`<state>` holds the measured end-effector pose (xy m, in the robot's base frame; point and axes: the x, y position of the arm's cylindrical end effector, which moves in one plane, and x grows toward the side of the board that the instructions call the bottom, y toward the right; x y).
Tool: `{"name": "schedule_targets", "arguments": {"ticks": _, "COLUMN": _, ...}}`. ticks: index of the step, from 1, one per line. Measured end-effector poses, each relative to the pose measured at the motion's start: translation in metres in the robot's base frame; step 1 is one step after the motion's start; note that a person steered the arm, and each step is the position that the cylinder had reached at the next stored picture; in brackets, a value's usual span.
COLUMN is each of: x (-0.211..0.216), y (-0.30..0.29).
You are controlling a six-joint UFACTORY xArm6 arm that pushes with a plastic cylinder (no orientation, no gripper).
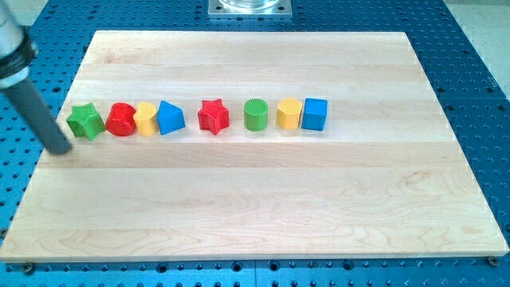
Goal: Move the green star to the top of the green circle
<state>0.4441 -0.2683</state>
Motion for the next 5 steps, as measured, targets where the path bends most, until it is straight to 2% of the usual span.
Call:
{"name": "schedule_targets", "arguments": {"ticks": 1, "x": -0.056, "y": 0.053}}
{"name": "schedule_targets", "arguments": {"ticks": 2, "x": -0.065, "y": 0.105}}
{"name": "schedule_targets", "arguments": {"ticks": 3, "x": -0.072, "y": 0.001}}
{"name": "schedule_targets", "arguments": {"ticks": 4, "x": -0.121, "y": 0.059}}
{"name": "schedule_targets", "arguments": {"ticks": 5, "x": -0.098, "y": 0.168}}
